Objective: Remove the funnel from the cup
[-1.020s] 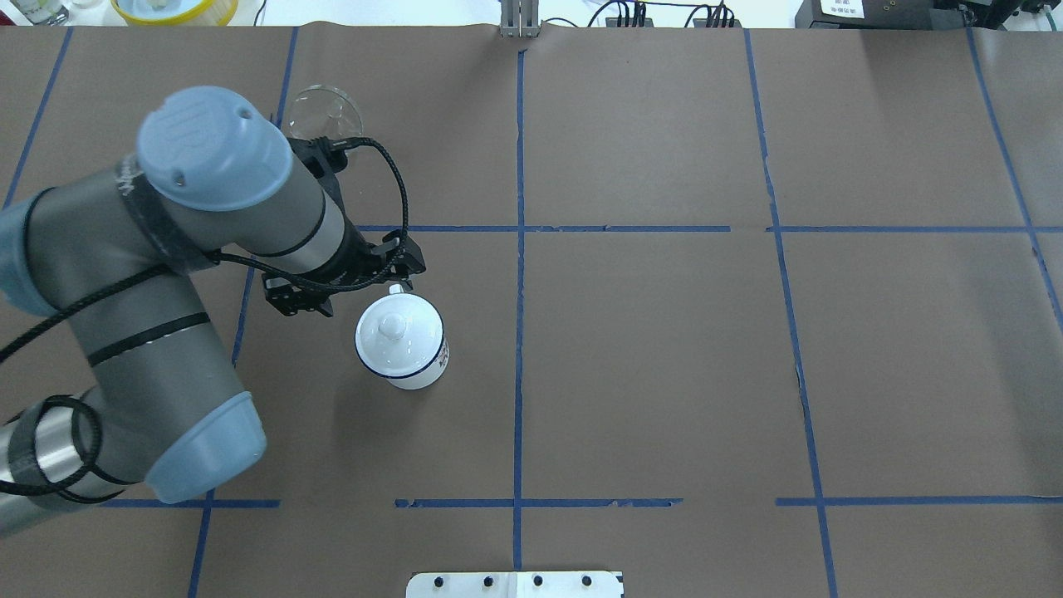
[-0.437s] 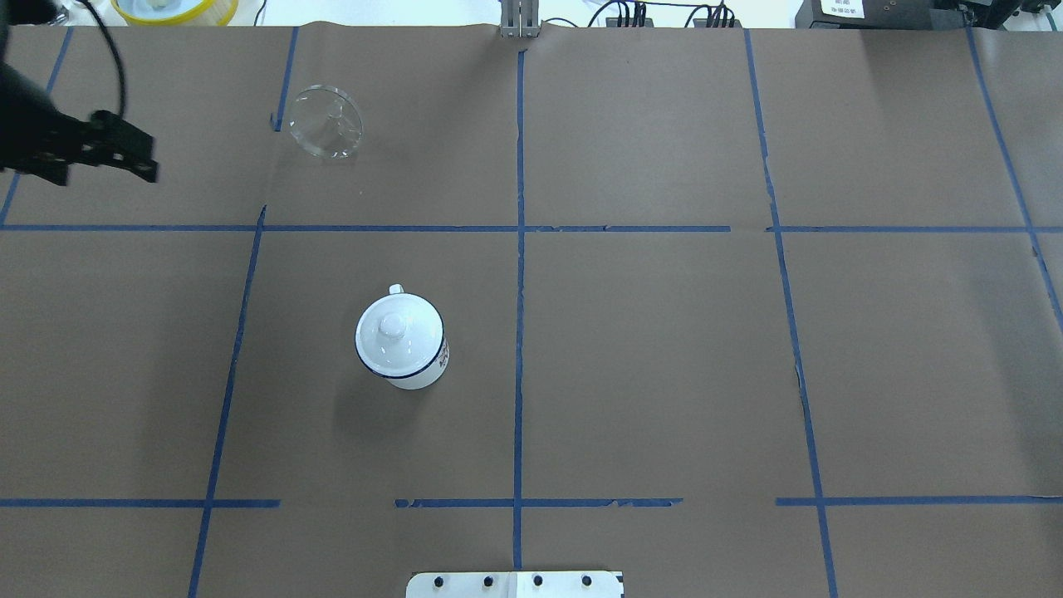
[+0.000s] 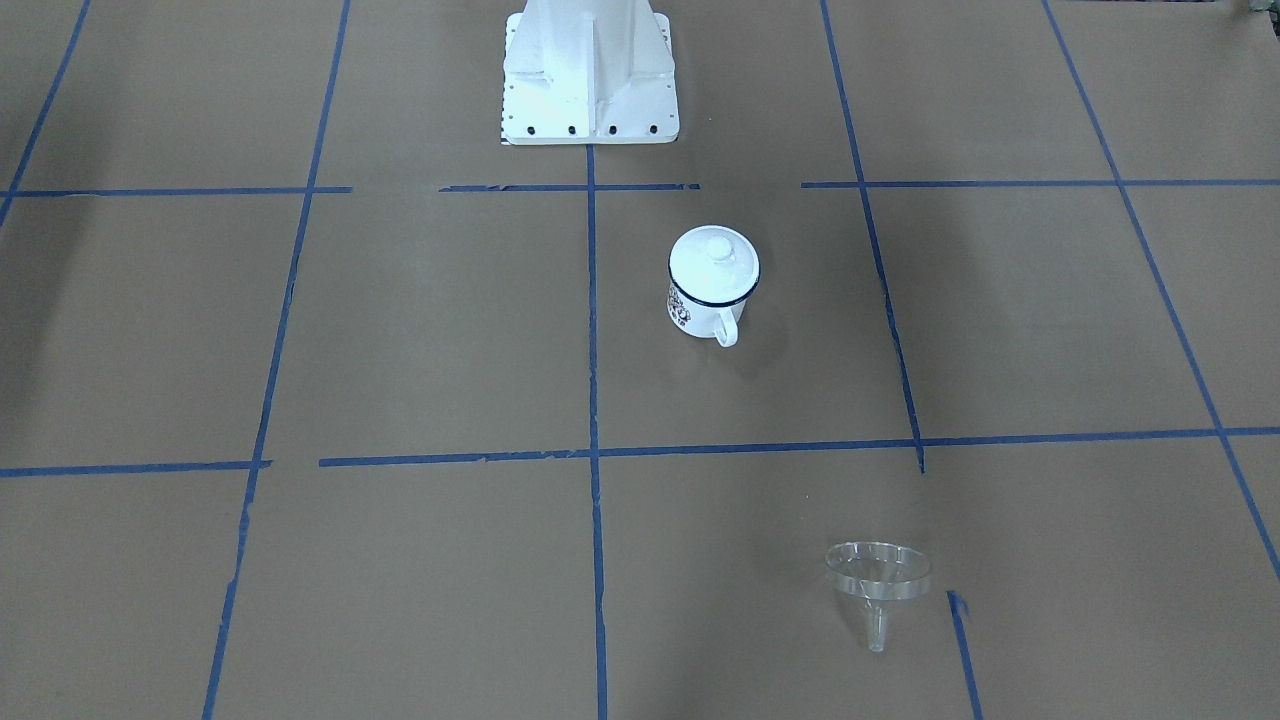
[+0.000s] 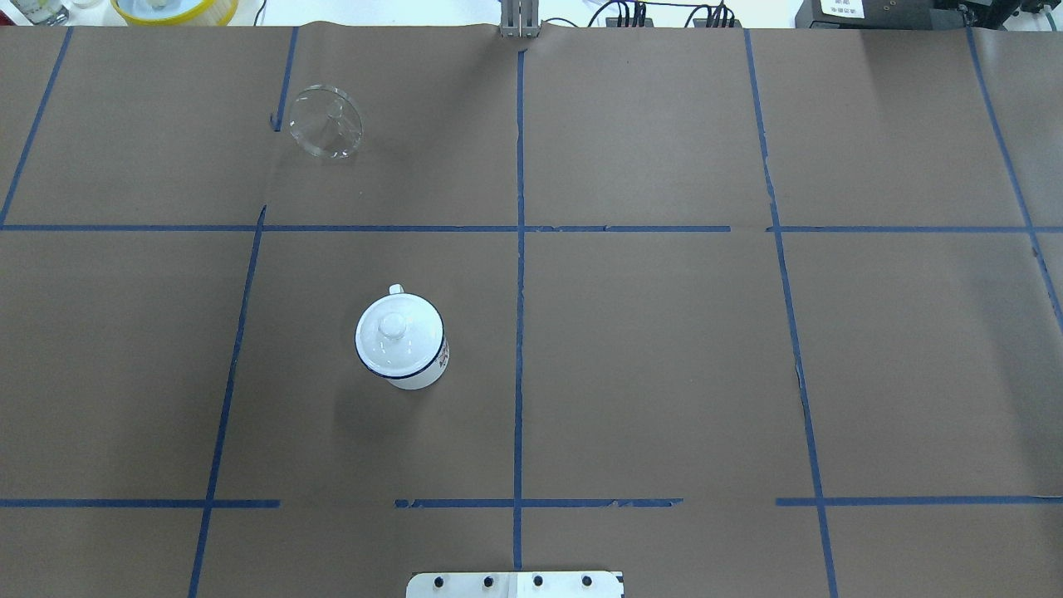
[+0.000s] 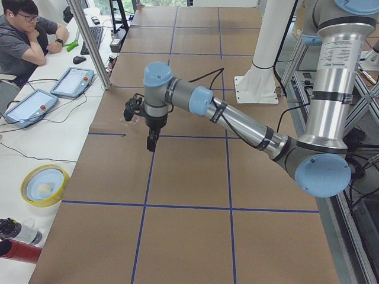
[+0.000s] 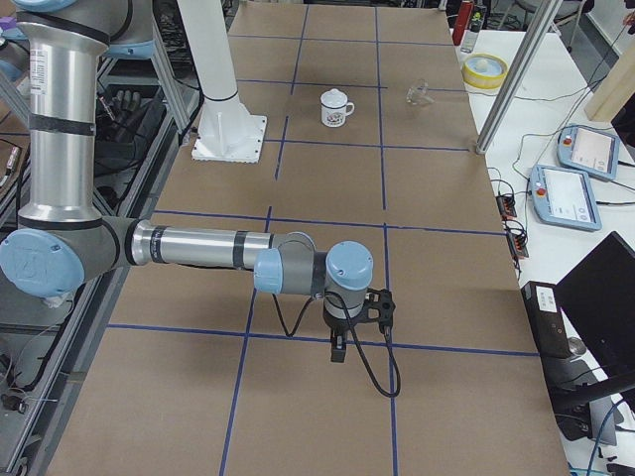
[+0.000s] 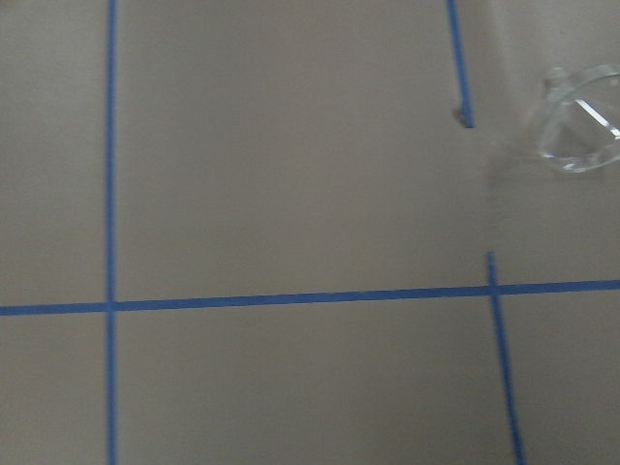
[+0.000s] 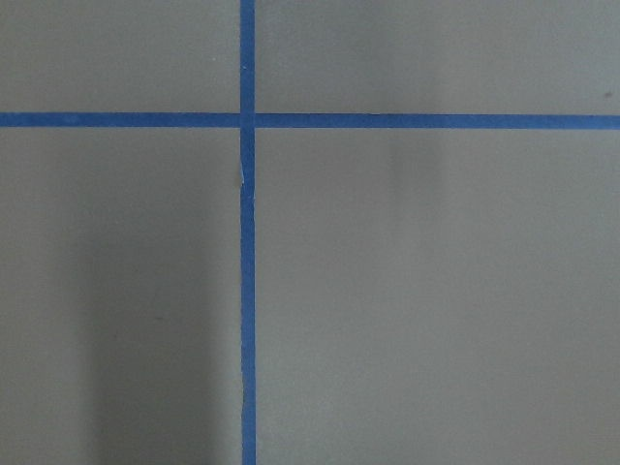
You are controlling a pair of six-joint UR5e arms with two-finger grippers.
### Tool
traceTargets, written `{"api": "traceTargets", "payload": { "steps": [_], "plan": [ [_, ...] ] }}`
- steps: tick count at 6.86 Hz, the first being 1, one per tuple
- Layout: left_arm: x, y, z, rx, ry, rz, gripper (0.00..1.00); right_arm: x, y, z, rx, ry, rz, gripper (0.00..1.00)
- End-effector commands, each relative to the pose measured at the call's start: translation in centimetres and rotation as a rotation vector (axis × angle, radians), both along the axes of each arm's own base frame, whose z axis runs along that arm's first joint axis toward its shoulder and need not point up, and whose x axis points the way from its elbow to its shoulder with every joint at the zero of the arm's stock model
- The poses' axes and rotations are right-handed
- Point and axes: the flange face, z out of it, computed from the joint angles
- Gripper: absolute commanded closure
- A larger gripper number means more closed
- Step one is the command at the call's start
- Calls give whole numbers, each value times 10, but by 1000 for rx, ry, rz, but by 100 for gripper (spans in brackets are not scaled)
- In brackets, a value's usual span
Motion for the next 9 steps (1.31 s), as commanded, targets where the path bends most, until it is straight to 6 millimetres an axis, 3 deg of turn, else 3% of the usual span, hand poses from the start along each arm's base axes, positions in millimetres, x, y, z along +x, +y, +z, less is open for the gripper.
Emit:
{"api": "traceTargets", "payload": {
  "steps": [1,4,7,9],
  "plan": [
    [-34,30,123,-159,42,24,0,0,0,-1,1,0,0,0],
    [-33,29,121,-184,45,-1,0,0,0,-1,1,0,0,0],
    [-32,34,146,-243,46,0,0,0,0,-1,1,0,0,0],
    [-32,36,140,-218,48,3,0,0,0,-1,1,0,0,0]
  ]
}}
